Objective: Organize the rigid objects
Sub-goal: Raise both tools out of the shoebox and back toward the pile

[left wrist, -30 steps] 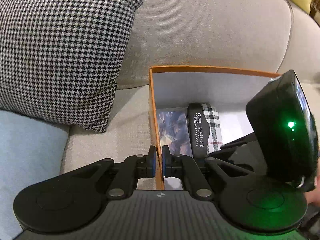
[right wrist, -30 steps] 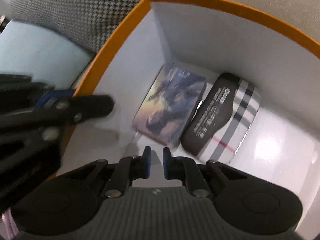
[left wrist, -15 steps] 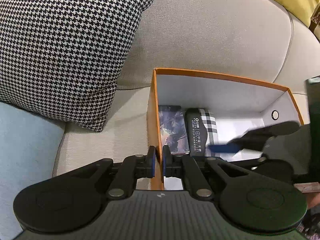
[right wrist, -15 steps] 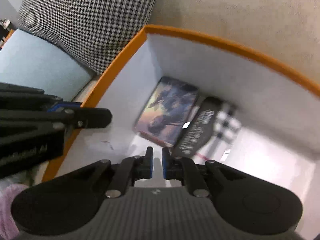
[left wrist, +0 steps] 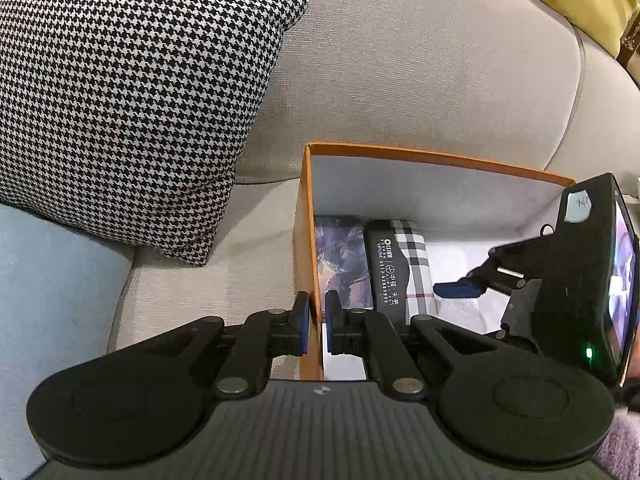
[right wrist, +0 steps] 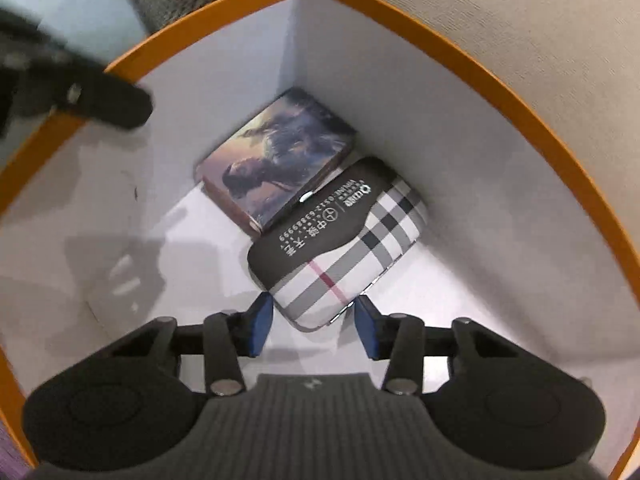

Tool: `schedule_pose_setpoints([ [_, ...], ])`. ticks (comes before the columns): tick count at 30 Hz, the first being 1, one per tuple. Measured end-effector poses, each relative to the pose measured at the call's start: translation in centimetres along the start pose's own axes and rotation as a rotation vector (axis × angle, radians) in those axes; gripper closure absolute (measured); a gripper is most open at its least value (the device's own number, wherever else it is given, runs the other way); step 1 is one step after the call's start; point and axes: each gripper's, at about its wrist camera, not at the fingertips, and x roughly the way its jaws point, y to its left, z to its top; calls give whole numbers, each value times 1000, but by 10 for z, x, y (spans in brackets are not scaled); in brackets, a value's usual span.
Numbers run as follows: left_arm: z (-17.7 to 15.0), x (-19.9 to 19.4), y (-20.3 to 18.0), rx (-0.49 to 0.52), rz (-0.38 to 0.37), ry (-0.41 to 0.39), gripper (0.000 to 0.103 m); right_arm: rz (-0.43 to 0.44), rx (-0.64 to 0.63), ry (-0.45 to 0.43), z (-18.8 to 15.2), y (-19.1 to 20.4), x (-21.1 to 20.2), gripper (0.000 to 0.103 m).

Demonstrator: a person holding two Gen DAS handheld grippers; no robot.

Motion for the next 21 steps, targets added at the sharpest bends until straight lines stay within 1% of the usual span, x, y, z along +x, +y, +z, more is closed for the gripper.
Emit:
schedule_pose_setpoints([
  [2,0,0,0,-2,-1,-2,96,-10,-87,-7,-2,4,0,59],
  [5,-1,-1,-2,-2,3,-8,96,-8,-151,-2,-4,3,1,61],
  [11,-9,-11,-6,23,3,-43,93,-8,-92,0,-8,6,1,61],
  [13,-12,-22,-6,29,-1,-74,92,3,-58,-8,-6,4,-1,60],
  [15,-17,-36,-8,35,7,-119,92,-2,-15,-29,-4,-1,-16,60],
  [17,-27,-55,-11,43,21,-176,92,-8,45,-81,-8,-3,-37,60],
  [18,-33,-64,-13,50,20,-206,87,-6,72,-113,-11,-3,-48,60],
  [19,-42,-74,-15,57,17,-235,84,-3,100,-147,-16,-3,-60,60],
  [21,-55,-86,-18,73,17,-260,84,-3,160,-208,-28,2,-83,60],
])
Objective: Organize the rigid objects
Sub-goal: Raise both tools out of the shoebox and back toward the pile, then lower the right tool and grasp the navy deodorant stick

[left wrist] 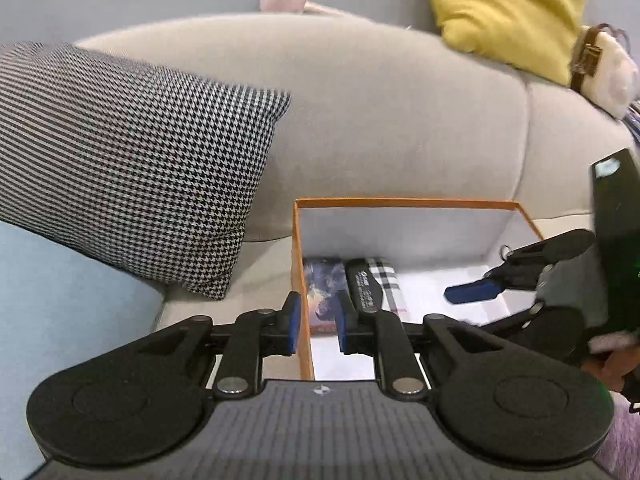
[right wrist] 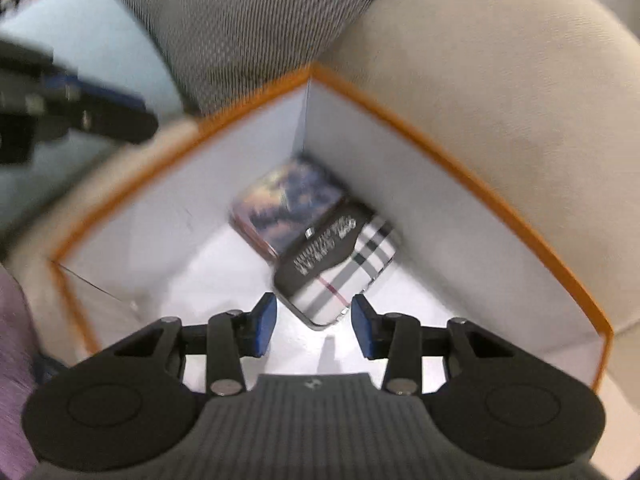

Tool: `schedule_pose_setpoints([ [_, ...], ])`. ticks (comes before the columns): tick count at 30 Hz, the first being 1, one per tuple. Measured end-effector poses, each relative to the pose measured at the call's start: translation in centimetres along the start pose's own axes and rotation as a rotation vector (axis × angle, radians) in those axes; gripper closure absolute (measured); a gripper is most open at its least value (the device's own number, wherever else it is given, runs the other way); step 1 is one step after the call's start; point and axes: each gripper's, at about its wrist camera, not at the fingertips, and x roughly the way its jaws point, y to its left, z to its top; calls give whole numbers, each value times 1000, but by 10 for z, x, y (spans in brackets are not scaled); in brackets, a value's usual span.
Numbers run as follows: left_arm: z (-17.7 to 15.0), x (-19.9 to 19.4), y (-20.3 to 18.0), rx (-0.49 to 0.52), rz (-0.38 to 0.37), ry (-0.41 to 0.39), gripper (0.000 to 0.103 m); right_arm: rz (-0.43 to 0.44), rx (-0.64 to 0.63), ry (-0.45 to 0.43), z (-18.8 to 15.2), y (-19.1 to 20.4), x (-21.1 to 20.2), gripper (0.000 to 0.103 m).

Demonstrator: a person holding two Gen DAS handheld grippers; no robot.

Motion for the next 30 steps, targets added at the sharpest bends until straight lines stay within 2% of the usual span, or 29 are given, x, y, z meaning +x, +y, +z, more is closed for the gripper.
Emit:
schedule_pose_setpoints([
  [5,-34,-30,-6,40,5,-11,83,8,174,-122,-36,13,-46,55],
  [7,-45,-34,-8,50,-7,8,83,11,230,-157,-50,23,-61,55],
  [10,-67,-38,-12,57,-9,31,82,-31,300,-206,-71,39,-79,55],
  [13,-90,-38,-13,63,-17,69,82,-21,390,-242,-94,56,-88,52],
  [15,-102,-37,-15,73,-22,99,82,-6,438,-217,-107,69,-87,51],
  [19,-125,-30,-16,128,16,192,82,55,561,-115,-130,92,-70,51],
  [24,-138,-23,6,26,-21,271,82,127,702,36,-143,109,-33,52],
  [30,-149,-15,13,13,-27,317,82,157,866,105,-141,110,-1,51],
])
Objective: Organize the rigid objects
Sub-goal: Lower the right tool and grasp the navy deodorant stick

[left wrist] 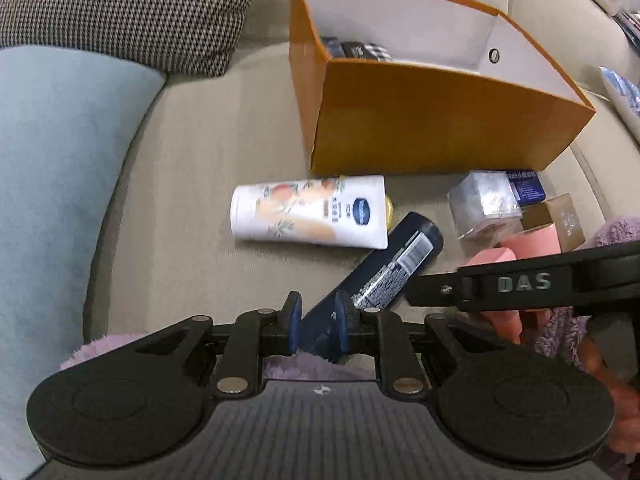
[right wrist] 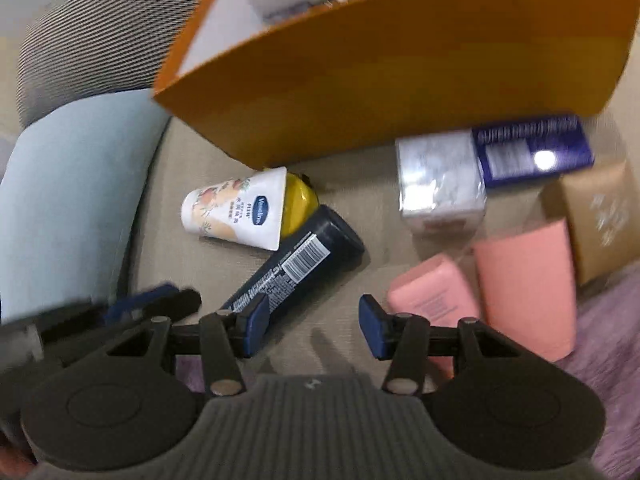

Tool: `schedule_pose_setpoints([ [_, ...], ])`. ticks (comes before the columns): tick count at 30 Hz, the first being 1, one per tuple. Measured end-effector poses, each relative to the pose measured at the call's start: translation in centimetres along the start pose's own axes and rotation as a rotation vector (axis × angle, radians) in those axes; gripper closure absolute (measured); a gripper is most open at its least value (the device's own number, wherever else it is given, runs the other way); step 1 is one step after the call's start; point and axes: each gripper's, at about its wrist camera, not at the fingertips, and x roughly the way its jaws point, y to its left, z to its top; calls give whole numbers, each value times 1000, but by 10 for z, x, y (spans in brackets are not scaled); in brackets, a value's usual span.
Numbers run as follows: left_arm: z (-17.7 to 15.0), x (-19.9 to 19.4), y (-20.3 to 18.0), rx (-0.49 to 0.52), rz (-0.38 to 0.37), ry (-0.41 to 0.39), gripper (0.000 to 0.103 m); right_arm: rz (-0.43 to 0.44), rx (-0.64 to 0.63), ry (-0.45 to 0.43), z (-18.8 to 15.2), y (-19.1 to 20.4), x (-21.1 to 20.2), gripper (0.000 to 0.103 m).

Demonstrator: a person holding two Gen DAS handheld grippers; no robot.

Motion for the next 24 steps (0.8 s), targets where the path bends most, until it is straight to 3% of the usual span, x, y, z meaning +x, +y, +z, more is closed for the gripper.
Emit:
schedule_pose_setpoints([
  [5,-4,6,16,-78,-55,4,82,-18,29,44,-4,8,21,51],
  [7,-4,8,23,-113,-79,1,87,-10,48,61,-5,9,30,51],
  [11,-5,9,34,-171,-119,-5,89,22,71,35,-5,13,36,50],
  [16,-4,11,32,-167,-116,4,92,15,76,17,0,19,45,50],
  [24,-4,10,27,-118,-112,7,91,-7,34,-12,1,22,34,61],
])
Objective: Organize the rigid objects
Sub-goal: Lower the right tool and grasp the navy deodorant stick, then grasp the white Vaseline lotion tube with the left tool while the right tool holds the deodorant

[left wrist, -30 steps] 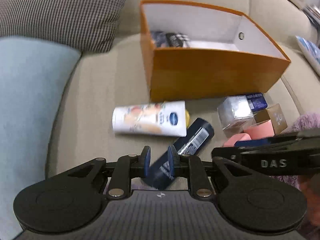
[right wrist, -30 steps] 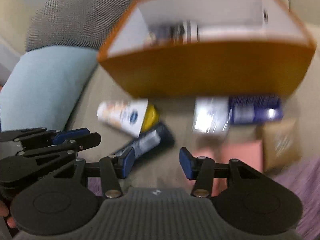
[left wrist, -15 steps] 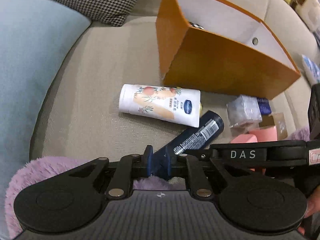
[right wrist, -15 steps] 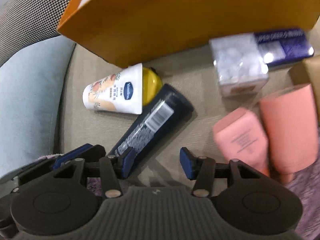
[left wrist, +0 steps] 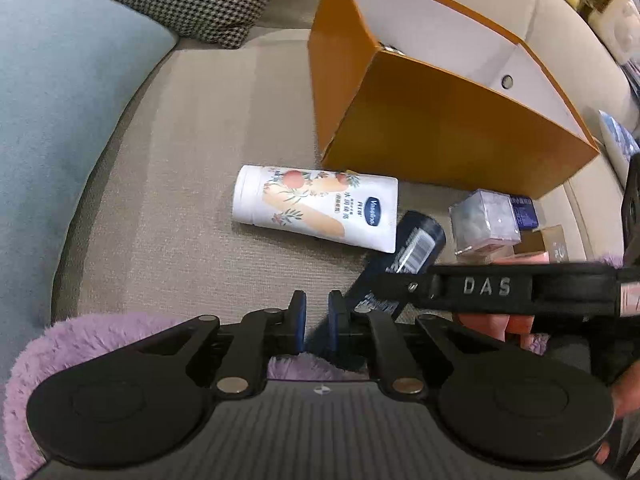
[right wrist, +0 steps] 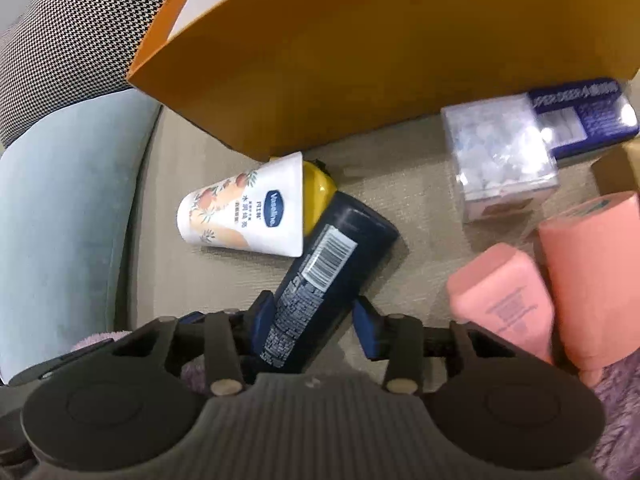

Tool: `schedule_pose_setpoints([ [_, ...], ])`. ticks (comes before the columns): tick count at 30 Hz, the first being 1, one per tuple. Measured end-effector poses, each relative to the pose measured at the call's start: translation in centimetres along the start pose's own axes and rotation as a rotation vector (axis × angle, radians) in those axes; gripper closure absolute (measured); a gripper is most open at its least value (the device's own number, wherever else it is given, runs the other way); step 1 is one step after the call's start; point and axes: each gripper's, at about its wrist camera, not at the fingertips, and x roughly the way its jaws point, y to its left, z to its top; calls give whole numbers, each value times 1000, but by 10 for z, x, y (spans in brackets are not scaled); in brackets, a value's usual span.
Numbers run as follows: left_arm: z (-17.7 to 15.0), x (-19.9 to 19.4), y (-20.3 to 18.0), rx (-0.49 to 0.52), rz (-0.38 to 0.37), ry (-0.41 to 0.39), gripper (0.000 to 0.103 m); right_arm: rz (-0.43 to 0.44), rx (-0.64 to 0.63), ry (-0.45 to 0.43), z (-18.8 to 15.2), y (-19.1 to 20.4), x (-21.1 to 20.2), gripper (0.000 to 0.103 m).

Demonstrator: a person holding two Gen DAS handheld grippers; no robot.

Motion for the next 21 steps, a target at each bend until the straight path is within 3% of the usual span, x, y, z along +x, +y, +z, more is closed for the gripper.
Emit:
schedule_pose_setpoints([
  [6,9,-5,-15,197,58,-6,91,-66,-51,-50,12,-7,-16,71],
  [11,18,-8,-22,434,109,-4,91,-68,-67,-17,19,-6,-9,66],
  [21,16,13,-39,800,203,41,67,-49,-63,20,22,-4,5,62],
])
